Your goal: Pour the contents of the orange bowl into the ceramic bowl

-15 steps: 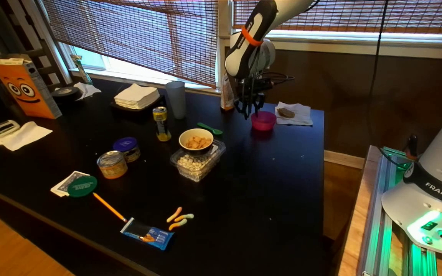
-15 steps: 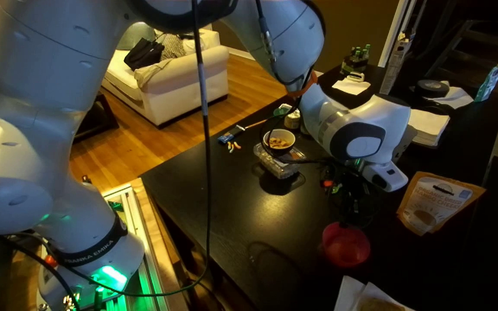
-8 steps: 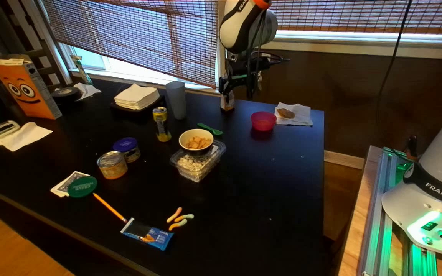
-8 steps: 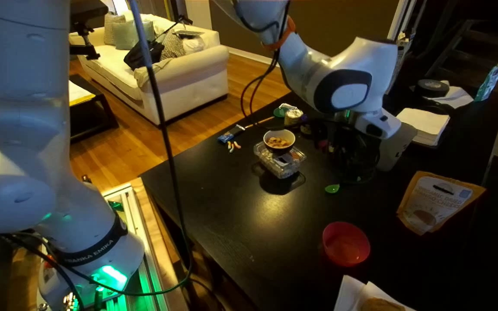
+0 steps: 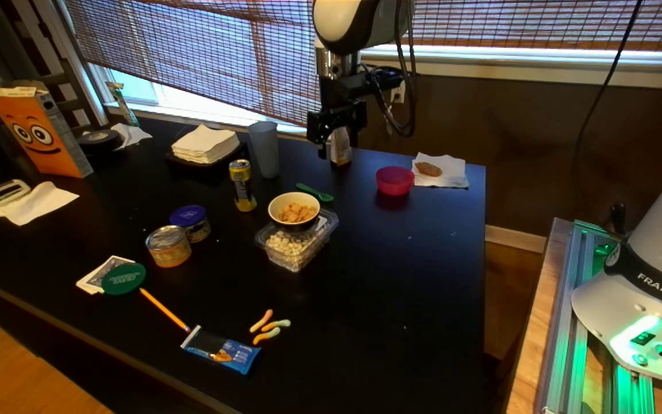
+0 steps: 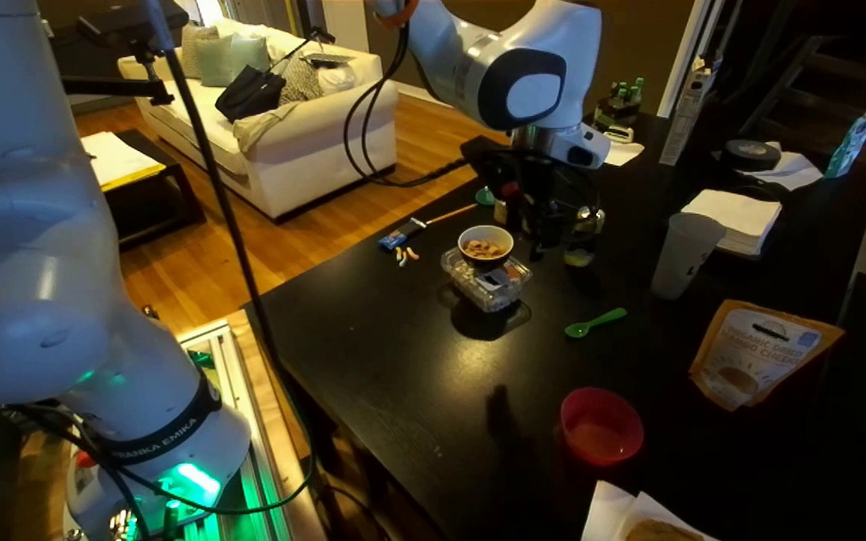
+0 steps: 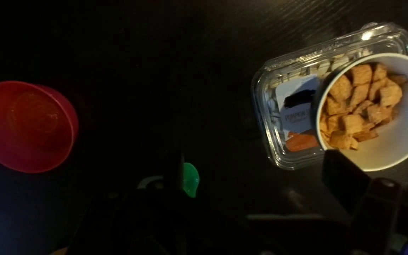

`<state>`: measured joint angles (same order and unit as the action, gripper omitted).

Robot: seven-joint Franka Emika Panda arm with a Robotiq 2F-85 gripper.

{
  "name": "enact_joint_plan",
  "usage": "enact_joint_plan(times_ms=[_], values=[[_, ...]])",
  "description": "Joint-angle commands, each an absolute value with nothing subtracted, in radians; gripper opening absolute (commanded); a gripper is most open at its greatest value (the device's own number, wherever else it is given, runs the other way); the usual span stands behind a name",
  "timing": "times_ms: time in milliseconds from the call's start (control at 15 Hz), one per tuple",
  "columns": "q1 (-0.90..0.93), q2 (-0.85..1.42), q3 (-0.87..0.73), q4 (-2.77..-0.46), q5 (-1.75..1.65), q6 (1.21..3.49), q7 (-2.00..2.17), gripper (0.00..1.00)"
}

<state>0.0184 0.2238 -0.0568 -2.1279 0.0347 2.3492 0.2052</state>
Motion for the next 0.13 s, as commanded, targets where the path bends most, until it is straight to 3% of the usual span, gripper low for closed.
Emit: enact_joint_plan(times_ms=[0,67], values=[[0.009,0.226,-0.052,-2.126,0.033,2.346,0.206,1.0],[0.005,0.23,-0.056,-2.126,0.033,2.347,0.205,1.0]])
